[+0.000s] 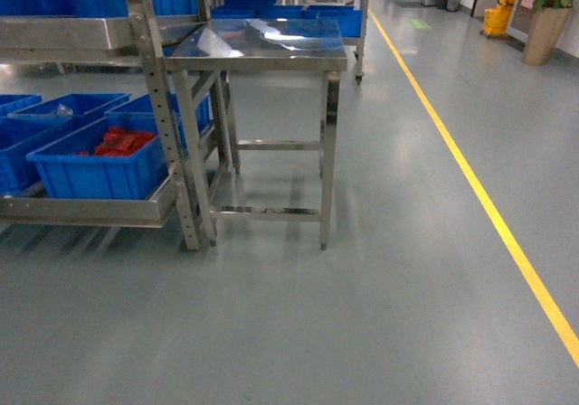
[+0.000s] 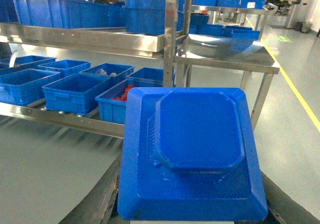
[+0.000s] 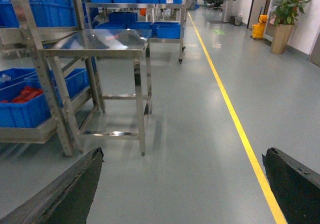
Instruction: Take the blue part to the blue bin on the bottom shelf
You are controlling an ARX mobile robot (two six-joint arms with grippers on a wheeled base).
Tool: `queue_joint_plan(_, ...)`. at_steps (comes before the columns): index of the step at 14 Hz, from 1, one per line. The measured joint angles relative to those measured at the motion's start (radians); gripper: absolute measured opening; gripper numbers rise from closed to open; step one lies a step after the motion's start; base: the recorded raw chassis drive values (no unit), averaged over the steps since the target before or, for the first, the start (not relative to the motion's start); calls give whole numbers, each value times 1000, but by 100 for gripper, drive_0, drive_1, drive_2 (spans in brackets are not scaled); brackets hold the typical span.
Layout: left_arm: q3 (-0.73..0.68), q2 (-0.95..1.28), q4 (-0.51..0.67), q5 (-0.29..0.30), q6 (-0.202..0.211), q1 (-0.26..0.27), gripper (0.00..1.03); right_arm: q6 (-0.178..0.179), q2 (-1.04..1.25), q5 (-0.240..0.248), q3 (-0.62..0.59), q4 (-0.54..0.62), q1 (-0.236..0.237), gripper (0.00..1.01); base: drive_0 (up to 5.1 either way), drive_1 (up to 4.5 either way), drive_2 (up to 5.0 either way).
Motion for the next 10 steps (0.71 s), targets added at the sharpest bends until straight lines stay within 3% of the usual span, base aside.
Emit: queue_joint_plan(10,0,1,-3,1,0,0,43,0,0,0,0,-5,0,98,1,413,-411)
